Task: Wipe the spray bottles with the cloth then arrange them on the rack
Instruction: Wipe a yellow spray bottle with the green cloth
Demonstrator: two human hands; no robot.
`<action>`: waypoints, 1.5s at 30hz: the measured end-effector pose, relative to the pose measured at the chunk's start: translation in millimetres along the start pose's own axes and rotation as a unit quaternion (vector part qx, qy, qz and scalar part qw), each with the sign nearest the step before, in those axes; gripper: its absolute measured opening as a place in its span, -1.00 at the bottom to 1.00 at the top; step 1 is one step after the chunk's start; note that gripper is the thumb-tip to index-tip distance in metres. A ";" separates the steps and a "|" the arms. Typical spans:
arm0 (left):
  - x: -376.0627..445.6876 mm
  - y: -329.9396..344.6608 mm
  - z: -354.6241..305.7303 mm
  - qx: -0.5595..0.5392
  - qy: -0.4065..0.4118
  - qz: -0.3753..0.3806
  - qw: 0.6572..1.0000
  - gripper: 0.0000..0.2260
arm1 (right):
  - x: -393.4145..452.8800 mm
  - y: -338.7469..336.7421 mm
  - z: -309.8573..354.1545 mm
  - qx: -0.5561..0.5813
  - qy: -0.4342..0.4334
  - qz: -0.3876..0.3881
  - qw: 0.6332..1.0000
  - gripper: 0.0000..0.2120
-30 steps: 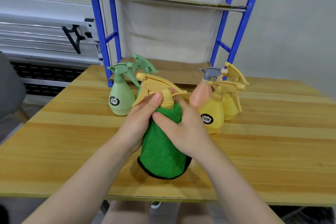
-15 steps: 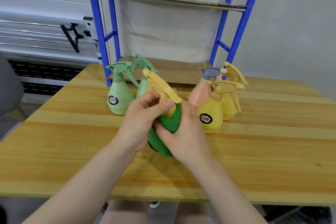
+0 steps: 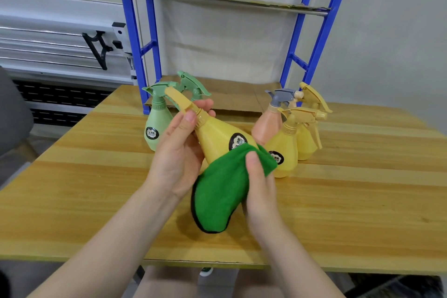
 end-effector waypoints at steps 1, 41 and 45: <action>-0.8 0.2 0.8 -0.010 0.004 0.000 1.000 -0.82 | 2.6 -1.1 -3.3 0.029 0.047 -0.018 0.998 -0.27; 3.7 5.9 -10.0 0.323 0.115 0.092 0.935 -0.66 | 5.6 -38.6 27.9 -0.064 0.082 -0.008 0.995 -0.39; 4.0 9.7 -19.9 0.429 0.163 0.089 0.884 -0.73 | 1.3 -25.7 67.0 -0.126 -0.042 0.033 0.991 -0.64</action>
Point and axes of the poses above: each hand's wrist, its own x-axis towards the middle knuckle, its own y-axis out of the palm, z = x × y, the point moved 7 cm from there along x, towards the middle knuckle, and after that the axes turned 7 degrees about -z, right-handed, at the moved point
